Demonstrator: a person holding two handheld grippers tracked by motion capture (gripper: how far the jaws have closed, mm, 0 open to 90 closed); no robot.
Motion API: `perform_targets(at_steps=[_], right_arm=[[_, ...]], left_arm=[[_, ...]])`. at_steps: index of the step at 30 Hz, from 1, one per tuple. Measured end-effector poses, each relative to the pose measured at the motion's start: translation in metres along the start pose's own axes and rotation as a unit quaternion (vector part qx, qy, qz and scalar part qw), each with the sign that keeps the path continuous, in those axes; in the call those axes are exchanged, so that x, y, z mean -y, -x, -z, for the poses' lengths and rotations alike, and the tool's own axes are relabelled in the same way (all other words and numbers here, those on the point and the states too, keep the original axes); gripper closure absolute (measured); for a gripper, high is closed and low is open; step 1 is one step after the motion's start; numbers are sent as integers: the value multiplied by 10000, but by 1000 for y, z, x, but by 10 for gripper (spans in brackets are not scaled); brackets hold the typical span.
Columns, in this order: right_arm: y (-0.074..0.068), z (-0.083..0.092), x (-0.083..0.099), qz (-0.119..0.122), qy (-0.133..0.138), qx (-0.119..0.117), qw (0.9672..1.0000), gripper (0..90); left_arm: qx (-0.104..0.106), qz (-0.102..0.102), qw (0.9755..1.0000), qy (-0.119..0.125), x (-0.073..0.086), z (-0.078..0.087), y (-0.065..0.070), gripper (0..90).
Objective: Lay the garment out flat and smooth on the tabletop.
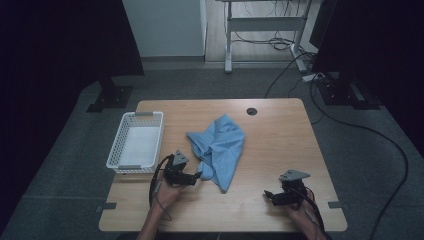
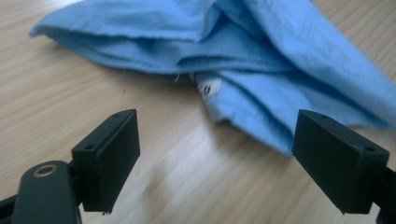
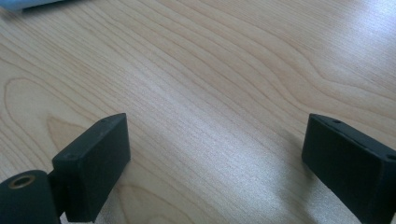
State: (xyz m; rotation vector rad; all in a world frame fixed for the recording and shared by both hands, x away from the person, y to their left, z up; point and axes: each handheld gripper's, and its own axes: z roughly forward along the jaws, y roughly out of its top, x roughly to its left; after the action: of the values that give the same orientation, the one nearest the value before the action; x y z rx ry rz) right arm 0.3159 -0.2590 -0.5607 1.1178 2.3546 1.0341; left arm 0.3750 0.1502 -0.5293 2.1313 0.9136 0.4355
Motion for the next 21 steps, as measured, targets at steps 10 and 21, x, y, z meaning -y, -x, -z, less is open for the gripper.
perform_targets(at_steps=[10,21], right_arm=[[0,0,0,-1,2,0,10000,78],[-11,-6,-9,-54,-108,-42,9999,81]], left_arm=[[-163,-40,9996,-241,0,-34,3,146],[-89,129,9997,-178,4,-31,6,183]])
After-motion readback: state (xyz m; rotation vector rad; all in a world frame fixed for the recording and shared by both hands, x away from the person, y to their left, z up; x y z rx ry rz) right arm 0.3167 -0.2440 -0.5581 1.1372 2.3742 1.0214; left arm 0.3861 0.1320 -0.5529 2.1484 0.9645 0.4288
